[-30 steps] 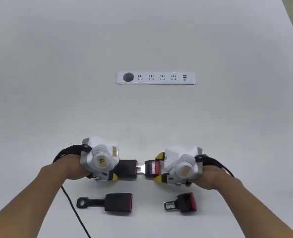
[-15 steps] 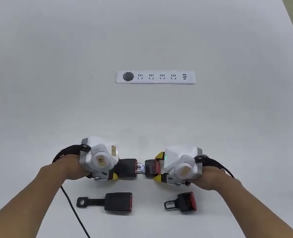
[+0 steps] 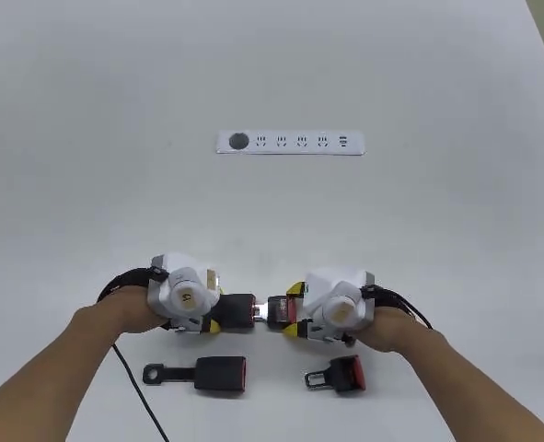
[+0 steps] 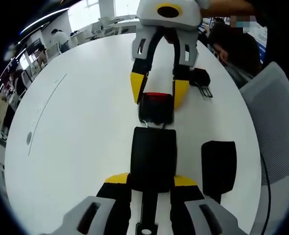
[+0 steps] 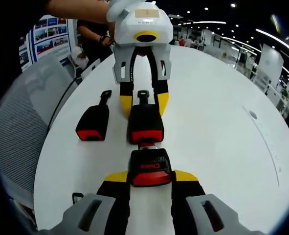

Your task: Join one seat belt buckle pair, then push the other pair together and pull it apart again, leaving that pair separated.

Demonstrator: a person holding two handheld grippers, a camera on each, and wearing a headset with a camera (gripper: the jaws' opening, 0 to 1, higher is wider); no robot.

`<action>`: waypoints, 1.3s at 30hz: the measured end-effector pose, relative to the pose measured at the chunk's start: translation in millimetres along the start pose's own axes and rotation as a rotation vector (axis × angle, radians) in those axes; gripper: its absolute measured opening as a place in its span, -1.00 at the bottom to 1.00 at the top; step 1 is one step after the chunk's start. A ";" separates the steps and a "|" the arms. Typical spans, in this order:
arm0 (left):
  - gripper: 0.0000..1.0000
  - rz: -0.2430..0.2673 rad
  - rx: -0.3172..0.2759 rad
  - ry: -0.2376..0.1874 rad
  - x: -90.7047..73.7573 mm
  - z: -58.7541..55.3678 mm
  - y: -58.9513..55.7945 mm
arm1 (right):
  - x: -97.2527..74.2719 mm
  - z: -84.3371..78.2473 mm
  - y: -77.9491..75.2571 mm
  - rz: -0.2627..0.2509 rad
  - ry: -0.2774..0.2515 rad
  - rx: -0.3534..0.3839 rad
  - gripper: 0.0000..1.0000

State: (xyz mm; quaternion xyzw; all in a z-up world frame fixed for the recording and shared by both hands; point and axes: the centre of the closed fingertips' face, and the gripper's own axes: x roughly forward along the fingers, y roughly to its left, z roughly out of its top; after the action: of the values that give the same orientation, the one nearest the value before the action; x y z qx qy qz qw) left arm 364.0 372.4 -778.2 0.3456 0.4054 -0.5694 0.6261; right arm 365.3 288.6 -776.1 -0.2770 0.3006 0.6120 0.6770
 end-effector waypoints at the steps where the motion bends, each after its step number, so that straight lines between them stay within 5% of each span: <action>1: -0.40 0.001 -0.001 0.000 -0.1 0.2 0.0 | 1.6 1.5 -0.4 0.000 0.000 0.010 -0.46; 8: -0.41 0.004 -0.010 -0.005 2.7 -2.2 1.9 | 6.6 4.9 0.6 0.002 0.007 0.002 -0.47; 9: -0.41 0.005 -0.011 -0.005 2.9 -2.3 2.1 | 12.3 12.5 -0.3 0.010 -0.020 -0.043 -0.47; 16: -0.41 0.007 -0.013 -0.003 3.3 -1.9 3.3 | -1.7 13.4 2.4 -0.004 0.003 -0.007 -0.48; 22: -0.40 0.005 -0.008 0.001 2.3 -0.5 1.4 | 5.9 4.5 -0.4 -0.006 0.018 -0.017 -0.46; 31: -0.39 0.004 -0.017 -0.028 2.3 -0.7 -0.2 | 0.5 4.5 -0.7 0.001 -0.011 -0.030 -0.46; 39: -0.39 0.006 -0.007 0.001 4.4 -2.0 0.0 | 1.8 5.0 -0.1 -0.009 0.009 -0.017 -0.46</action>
State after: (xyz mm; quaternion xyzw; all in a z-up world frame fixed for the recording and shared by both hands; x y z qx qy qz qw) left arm 363.9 372.3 -783.1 0.3449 0.4067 -0.5659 0.6288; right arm 365.9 293.5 -774.2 -0.2869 0.2969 0.6102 0.6761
